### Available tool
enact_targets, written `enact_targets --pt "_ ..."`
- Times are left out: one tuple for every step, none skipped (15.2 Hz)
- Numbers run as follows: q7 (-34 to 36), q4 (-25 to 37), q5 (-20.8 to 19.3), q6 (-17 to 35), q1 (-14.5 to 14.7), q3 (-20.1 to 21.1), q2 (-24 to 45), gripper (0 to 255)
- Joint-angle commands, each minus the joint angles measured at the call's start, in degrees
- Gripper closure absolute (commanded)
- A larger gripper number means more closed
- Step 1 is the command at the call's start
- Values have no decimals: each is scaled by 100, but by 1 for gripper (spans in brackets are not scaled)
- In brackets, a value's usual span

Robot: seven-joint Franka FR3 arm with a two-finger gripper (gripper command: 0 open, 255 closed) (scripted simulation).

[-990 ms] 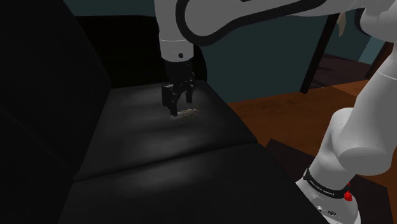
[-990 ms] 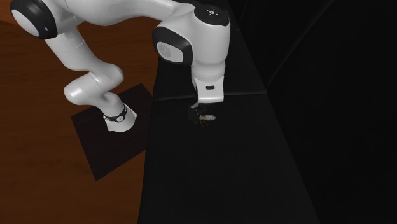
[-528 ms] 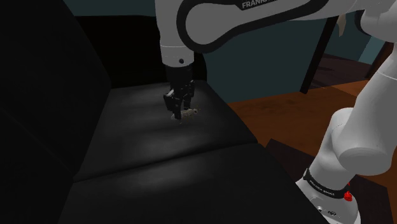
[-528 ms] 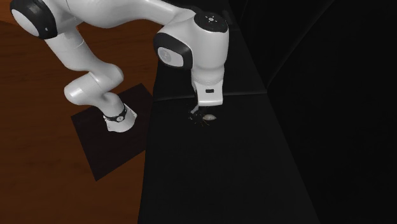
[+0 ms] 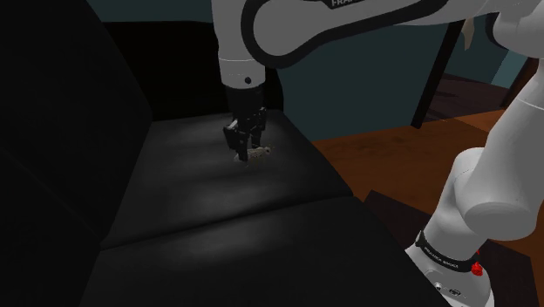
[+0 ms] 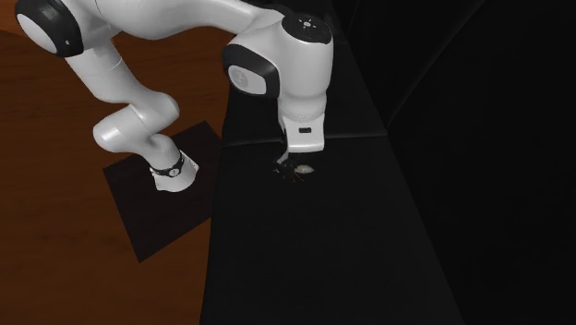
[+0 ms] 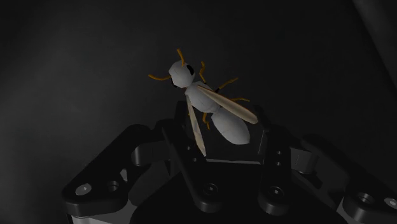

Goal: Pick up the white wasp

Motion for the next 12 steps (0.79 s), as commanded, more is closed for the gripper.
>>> enact_targets --pt "-1 124 5 -139 0 -2 -13 255" --pt "0 202 4 -216 -1 -3 -12 255" --pt "1 281 3 -293 -2 -3 -11 255" --pt "2 361 1 -371 -3 -4 -8 255" --pt "4 443 -1 -448 -3 -5 -3 255" --pt "6 526 -3 -526 -4 -5 3 255" --pt "8 611 -6 -605 -4 -5 10 255" --pt "11 698 -9 -683 -5 -5 19 255" --pt "14 787 -13 -762 -5 -4 29 255" --pt "18 877 -17 -841 -5 -4 40 255" --pt "22 968 -22 -920 -5 -3 54 255" --pt "26 1062 -27 -1000 -5 -2 68 255"
